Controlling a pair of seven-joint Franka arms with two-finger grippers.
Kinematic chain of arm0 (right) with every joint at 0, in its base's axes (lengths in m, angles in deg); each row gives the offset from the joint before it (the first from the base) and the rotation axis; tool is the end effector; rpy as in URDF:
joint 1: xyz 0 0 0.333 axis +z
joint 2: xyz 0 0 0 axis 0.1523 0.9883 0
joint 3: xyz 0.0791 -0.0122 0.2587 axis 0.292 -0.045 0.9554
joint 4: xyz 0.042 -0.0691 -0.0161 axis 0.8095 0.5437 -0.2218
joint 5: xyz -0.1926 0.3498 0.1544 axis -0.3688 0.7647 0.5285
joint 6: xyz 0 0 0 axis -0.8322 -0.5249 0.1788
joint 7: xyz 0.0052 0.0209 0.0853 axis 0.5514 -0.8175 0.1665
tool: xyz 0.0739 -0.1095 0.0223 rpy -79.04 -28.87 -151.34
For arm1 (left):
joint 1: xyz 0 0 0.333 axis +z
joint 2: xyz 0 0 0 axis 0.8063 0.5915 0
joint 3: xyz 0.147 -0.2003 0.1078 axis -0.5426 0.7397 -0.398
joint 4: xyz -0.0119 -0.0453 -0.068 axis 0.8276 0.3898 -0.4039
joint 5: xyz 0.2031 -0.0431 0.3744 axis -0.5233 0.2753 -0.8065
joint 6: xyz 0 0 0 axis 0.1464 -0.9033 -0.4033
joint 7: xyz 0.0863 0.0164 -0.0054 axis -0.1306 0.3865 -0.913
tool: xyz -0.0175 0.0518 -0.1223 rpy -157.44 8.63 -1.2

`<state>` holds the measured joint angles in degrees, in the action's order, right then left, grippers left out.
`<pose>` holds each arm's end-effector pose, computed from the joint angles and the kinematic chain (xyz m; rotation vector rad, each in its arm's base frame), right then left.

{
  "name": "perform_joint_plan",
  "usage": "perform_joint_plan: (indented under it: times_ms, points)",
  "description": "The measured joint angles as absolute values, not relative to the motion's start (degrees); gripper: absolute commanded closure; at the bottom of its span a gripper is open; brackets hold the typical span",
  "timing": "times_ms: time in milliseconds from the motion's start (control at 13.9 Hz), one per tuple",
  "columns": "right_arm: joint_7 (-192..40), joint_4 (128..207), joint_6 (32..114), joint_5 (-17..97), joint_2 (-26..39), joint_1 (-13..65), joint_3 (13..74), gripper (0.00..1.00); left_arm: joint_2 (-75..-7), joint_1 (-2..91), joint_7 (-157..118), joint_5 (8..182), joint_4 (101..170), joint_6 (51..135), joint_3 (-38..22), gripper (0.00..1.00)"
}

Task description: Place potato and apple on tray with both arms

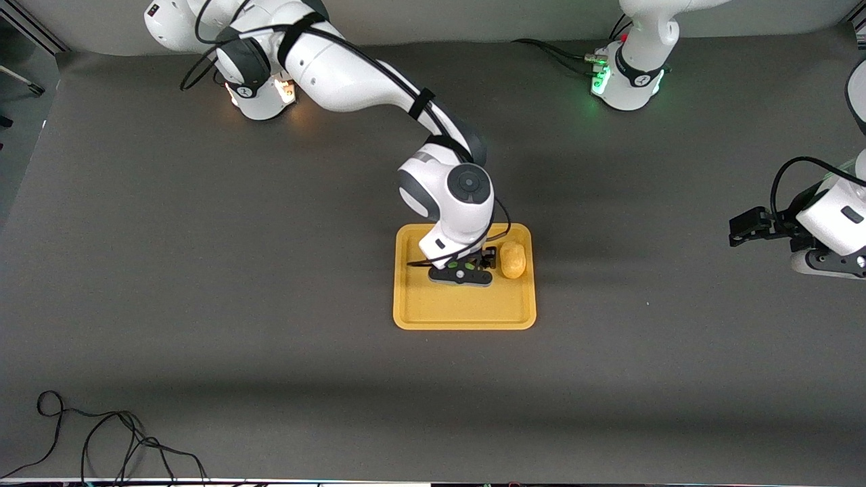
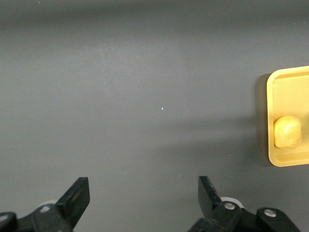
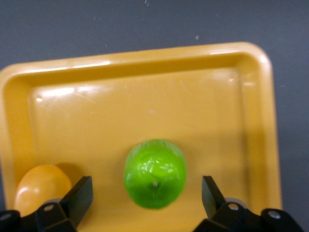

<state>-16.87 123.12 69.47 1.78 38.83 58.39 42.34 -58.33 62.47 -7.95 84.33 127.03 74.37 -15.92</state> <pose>0.5530 0.5566 0.2178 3.0790 -0.2064 0.1564 0.6349 -0.0079 0.4702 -3.1313 0.1814 0.0097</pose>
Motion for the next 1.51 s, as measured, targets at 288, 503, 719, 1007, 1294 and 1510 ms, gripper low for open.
perform_joint_plan:
  times_ms: [288, 503, 719, 1007, 1294, 1510]
  points:
    - [-17.68, 122.07, 57.65, 1.78, 28.03, 55.22, 42.13, 0.00, -58.33, 62.57, -7.94, 84.33, 126.94, 74.59, -16.04, 0.00]
    - [-26.49, 123.82, 50.25, 1.78, 20.06, 50.65, 42.13, 0.00, -58.33, 62.57, -7.94, 84.33, 126.95, 74.62, -16.06, 0.00]
    - [-37.22, 133.19, 48.58, 1.77, 10.69, 45.84, 41.93, 0.00, -58.32, 62.56, -7.94, 84.33, 126.96, 74.62, -16.04, 0.00]
    - [-49.13, 146.51, 48.17, 1.75, -2.20, 38.73, 40.62, 0.00, -58.30, 62.56, -7.94, 84.33, 126.98, 74.62, -16.04, 0.00]
    - [-60.24, 158.34, 48.79, 1.74, -13.56, 25.87, 43.55, 0.00, -58.28, 62.57, -7.94, 84.33, 126.98, 74.62, -16.06, 0.00]
    - [-70.09, 160.58, 48.93, 1.74, -15.75, 13.79, 47.20, 0.00, -58.27, 62.57, -7.94, 84.33, 126.98, 74.62, -16.06, 0.00]
